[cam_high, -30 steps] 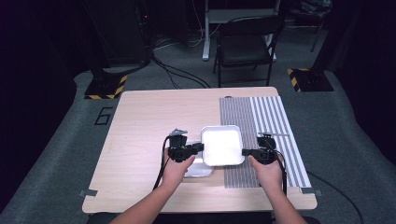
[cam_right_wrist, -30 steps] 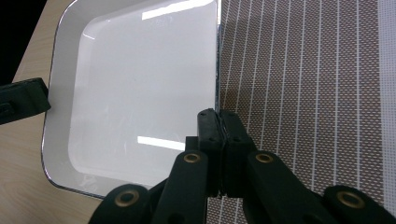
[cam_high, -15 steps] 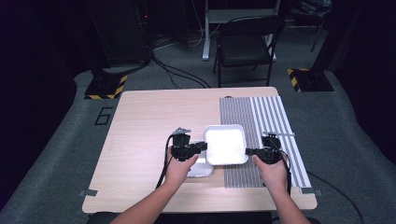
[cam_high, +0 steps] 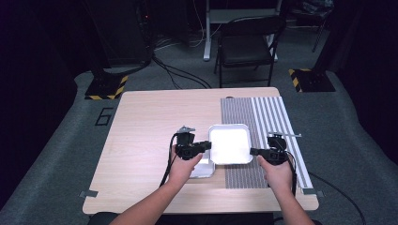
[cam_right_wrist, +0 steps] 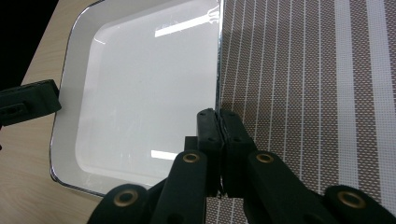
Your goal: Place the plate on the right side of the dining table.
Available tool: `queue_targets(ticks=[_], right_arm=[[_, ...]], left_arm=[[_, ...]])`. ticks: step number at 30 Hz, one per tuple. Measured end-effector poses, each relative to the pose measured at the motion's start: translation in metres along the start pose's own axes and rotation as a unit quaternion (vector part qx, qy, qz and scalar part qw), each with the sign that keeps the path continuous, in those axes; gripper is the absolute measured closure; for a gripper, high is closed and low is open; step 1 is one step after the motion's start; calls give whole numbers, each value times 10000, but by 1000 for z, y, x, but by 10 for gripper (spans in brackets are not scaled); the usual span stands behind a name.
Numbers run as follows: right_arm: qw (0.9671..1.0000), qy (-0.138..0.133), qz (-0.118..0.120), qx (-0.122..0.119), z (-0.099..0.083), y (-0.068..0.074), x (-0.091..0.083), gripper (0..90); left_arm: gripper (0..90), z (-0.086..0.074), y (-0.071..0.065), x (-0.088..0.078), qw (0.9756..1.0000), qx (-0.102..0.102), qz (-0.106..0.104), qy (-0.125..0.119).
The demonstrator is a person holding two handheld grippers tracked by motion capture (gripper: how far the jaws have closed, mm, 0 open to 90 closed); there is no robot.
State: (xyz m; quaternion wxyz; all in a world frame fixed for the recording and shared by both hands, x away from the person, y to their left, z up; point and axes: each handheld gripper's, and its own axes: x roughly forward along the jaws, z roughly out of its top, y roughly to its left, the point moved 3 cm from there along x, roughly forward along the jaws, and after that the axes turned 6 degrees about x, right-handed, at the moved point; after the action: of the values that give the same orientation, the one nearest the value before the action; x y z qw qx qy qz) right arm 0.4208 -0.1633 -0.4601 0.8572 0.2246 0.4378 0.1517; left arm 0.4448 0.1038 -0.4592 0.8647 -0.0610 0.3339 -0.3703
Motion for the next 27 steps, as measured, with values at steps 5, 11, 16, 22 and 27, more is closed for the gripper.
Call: queue_targets(ticks=[5, 11, 16, 22, 27], right_arm=[[10000, -33, -30, 58, 1, -4, -5, 885], [9998, -81, -76, 148, 1, -10, -10, 884], [9997, -113, -72, 223, 0, -14, -14, 883], [9995, -175, -117, 241, 1, -20, -18, 884], [9992, -215, -134, 300, 1, -24, -21, 883]], left_arm=[[791, 3, -3, 5, 10000, 54, -34, 36], [800, 5, -8, 12, 9999, 116, -58, 92], [802, 8, -12, 17, 9999, 120, -61, 109], [816, 11, -17, 22, 9998, 150, -49, 114], [822, 13, -21, 27, 9998, 174, -42, 122]])
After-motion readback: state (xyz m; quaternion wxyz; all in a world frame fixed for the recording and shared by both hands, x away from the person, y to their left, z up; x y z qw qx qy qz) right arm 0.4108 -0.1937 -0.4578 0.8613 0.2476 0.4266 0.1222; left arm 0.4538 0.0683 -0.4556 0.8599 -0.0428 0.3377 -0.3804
